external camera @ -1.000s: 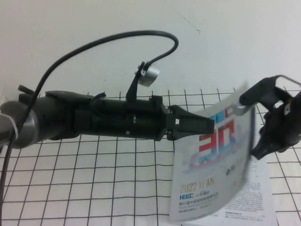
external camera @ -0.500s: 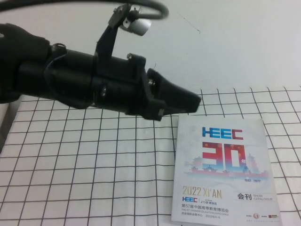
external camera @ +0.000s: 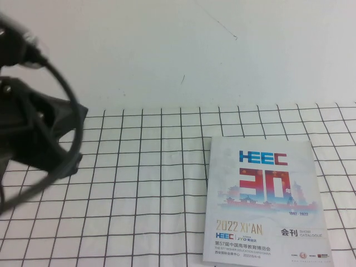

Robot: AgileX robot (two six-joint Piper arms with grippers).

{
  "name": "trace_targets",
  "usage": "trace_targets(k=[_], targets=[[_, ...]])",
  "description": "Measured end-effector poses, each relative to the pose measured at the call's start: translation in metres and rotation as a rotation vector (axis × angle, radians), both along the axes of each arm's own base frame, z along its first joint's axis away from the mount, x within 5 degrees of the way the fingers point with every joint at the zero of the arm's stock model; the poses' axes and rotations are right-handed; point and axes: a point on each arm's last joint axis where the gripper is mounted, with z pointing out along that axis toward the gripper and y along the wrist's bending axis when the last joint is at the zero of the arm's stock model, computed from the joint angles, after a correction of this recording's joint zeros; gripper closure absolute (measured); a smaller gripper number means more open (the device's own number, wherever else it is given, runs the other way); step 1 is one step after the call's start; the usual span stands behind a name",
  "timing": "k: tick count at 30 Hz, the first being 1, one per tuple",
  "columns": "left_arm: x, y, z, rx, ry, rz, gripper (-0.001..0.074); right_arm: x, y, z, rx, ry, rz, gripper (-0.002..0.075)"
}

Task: Close book
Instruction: 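Close the open booklet and leave it lying on the table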

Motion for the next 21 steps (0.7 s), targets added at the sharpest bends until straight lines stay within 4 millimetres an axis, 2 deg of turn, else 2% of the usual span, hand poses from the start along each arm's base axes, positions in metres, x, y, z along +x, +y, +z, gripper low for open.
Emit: trace_targets(k=[7, 13, 17, 21], targets=[[-0.054, 0.027, -0.035, -0.055, -0.211, 0.059, 0.0736, -0.032, -0.008, -0.054, 0.064, -0.123, 0.034, 0.0729], [-0.085, 0.041, -0.076, -0.041, -0.282, 0.061, 0.0737, -0.050, -0.010, -0.091, 0.160, -0.180, 0.041, 0.0729], [-0.098, 0.047, -0.096, -0.037, -0.312, 0.062, 0.0737, -0.053, -0.011, -0.101, 0.173, -0.178, 0.042, 0.0729], [-0.102, 0.048, -0.107, -0.024, -0.309, 0.060, 0.0737, -0.055, -0.010, -0.104, 0.196, -0.147, 0.041, 0.0729]])
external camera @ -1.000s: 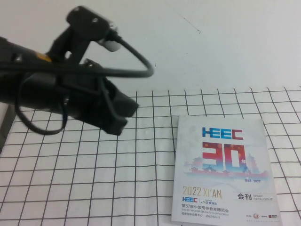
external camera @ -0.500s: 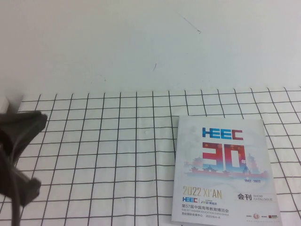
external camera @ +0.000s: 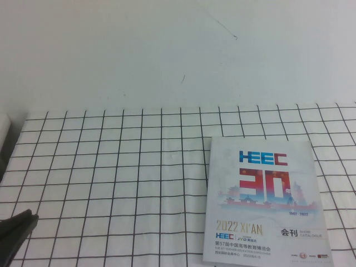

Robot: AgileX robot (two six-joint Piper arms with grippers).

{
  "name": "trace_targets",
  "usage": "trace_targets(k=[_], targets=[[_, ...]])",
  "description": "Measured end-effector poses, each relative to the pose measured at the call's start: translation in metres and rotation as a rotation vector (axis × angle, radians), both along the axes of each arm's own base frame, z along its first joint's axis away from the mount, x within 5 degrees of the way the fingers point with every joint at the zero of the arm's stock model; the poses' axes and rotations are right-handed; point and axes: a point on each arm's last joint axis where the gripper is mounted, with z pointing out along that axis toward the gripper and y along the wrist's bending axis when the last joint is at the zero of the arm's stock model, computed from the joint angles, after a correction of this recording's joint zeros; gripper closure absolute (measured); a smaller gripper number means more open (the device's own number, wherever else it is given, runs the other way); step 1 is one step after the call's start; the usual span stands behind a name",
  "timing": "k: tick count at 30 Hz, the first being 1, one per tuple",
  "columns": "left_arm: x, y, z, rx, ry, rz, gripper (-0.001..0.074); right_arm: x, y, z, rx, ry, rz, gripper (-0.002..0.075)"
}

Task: Close book
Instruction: 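Close the open booklet and leave it lying on the table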

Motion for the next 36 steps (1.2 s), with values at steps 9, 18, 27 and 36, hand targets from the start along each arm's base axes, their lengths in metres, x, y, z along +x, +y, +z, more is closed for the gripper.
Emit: trace_targets(k=[9, 18, 27, 36], targets=[[-0.001, 0.000, -0.013, 0.033, 0.066, -0.011, 0.0737, -0.001, 0.000, -0.002, 0.005, 0.024, 0.001, 0.0729], [-0.005, -0.001, -0.022, 0.076, 0.163, -0.035, 0.0737, -0.001, 0.000, -0.002, 0.005, 0.024, 0.001, 0.0729], [-0.014, 0.009, -0.038, 0.108, 0.093, 0.035, 0.0736, -0.001, 0.000, -0.002, 0.004, 0.027, 0.001, 0.0729], [-0.021, 0.027, -0.080, 0.020, -0.065, 0.282, 0.0736, -0.001, 0.000, -0.002, 0.006, 0.027, 0.002, 0.0729]])
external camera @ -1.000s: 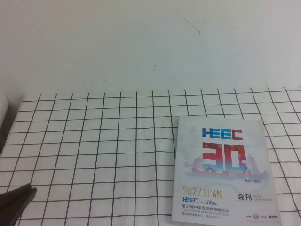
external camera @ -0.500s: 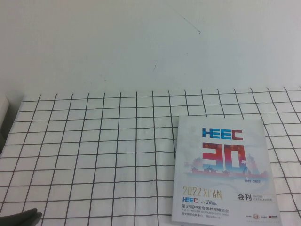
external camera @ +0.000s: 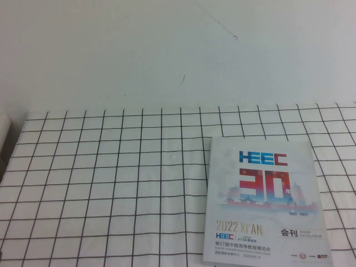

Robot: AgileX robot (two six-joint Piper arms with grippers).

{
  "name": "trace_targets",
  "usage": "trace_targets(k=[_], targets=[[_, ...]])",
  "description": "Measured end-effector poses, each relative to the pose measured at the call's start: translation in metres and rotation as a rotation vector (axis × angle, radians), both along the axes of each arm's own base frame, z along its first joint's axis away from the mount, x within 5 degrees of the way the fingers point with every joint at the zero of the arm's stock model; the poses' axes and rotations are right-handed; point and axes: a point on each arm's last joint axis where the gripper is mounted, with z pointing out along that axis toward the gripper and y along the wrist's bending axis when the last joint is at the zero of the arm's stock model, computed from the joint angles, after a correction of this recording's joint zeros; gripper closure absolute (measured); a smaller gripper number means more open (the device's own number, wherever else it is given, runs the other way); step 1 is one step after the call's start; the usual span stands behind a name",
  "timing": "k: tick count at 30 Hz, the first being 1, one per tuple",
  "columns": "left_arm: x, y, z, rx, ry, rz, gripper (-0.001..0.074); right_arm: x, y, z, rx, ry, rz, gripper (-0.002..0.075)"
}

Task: Close book
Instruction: 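Close the open booklet and leave it lying on the table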

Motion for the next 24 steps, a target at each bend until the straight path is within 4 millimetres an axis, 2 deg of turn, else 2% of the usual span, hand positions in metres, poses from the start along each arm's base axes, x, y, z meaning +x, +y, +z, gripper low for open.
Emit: trace_targets(k=[6, 11, 24], targets=[[0.000, 0.003, -0.035, -0.127, 0.080, 0.077, 0.0736, 0.000, 0.000, 0.000, 0.000, 0.000, 0.000, 0.0729], [-0.001, 0.004, -0.038, -0.237, 0.130, 0.119, 0.0736, 0.000, 0.000, 0.000, 0.000, 0.000, 0.000, 0.0729], [-0.001, 0.005, -0.038, -0.314, 0.143, 0.143, 0.0736, 0.000, 0.000, 0.000, 0.000, 0.000, 0.000, 0.0729]])
